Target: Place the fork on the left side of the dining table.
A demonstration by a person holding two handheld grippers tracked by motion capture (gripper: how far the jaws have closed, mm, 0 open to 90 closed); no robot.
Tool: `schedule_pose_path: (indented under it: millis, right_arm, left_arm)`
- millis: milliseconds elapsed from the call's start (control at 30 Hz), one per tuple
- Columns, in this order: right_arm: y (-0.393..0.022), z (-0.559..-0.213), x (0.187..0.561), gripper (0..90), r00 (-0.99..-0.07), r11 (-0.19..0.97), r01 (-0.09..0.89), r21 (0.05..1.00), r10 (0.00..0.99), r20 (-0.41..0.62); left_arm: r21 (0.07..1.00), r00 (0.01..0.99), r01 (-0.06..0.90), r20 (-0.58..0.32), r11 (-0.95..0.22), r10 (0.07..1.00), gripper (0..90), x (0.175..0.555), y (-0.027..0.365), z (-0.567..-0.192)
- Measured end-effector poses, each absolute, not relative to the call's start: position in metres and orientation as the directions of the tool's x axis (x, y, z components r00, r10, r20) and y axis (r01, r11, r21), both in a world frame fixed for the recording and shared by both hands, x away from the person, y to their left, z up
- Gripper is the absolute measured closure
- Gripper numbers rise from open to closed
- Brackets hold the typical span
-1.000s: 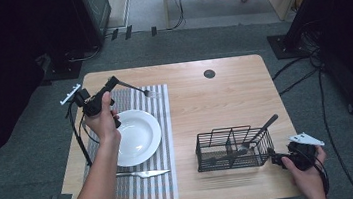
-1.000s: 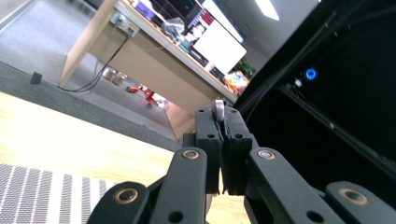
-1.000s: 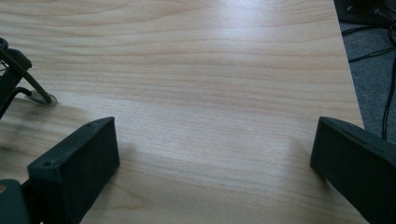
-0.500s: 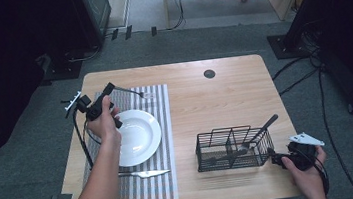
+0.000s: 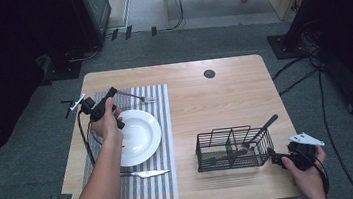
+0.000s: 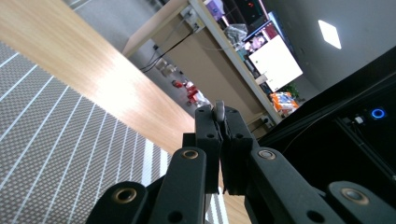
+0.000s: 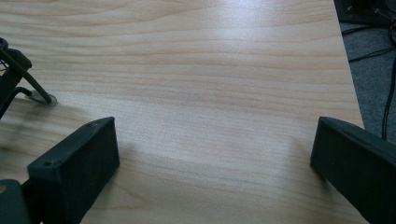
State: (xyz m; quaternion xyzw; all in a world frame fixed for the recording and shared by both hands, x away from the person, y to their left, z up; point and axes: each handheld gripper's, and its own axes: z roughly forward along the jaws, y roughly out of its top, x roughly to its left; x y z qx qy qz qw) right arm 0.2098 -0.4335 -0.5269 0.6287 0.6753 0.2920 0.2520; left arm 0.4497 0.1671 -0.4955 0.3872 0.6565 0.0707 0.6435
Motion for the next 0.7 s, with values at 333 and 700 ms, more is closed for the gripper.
schedule_pose_path:
  millis: [333, 700]
  right_arm:
    - [-0.433, -0.527, 0.21, 0.8, -0.083, 0.039, 0.702, 0.711, 0.996, 0.027]
    - [-0.433, -0.527, 0.21, 0.8, -0.083, 0.039, 0.702, 0.711, 0.996, 0.027]
  left_arm:
    - [0.609, 0.08, 0.449, -0.756, 0.654, 0.649, 85.9, 0.45, 0.172, -0.498]
    - [0.583, 0.028, 0.557, -0.725, 0.591, 0.689, 69.1, 0.455, 0.184, -0.497]
